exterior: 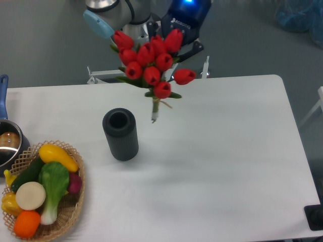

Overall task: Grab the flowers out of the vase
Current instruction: 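Carry the tulip bunch away from the vase over the table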

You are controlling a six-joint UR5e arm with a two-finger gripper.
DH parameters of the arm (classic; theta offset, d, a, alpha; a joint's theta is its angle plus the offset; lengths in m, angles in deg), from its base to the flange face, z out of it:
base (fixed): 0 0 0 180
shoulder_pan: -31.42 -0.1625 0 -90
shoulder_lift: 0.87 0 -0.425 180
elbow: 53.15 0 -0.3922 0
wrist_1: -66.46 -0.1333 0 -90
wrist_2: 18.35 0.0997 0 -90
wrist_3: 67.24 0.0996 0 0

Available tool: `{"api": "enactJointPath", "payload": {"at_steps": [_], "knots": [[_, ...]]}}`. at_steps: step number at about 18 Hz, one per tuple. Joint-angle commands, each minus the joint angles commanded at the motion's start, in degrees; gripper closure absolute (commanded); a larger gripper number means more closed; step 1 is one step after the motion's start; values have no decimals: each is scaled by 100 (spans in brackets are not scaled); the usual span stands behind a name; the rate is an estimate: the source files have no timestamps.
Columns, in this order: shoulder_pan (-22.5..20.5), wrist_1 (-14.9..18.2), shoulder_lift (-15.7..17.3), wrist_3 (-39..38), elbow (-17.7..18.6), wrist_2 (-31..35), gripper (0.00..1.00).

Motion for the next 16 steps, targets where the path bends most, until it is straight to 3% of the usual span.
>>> {"api": "enactJointPath", "payload": {"at_steps": [6, 16], "knots": [[158, 53, -123, 219, -361, 650, 94], [387, 105, -176, 457, -572, 1265, 95]]}}
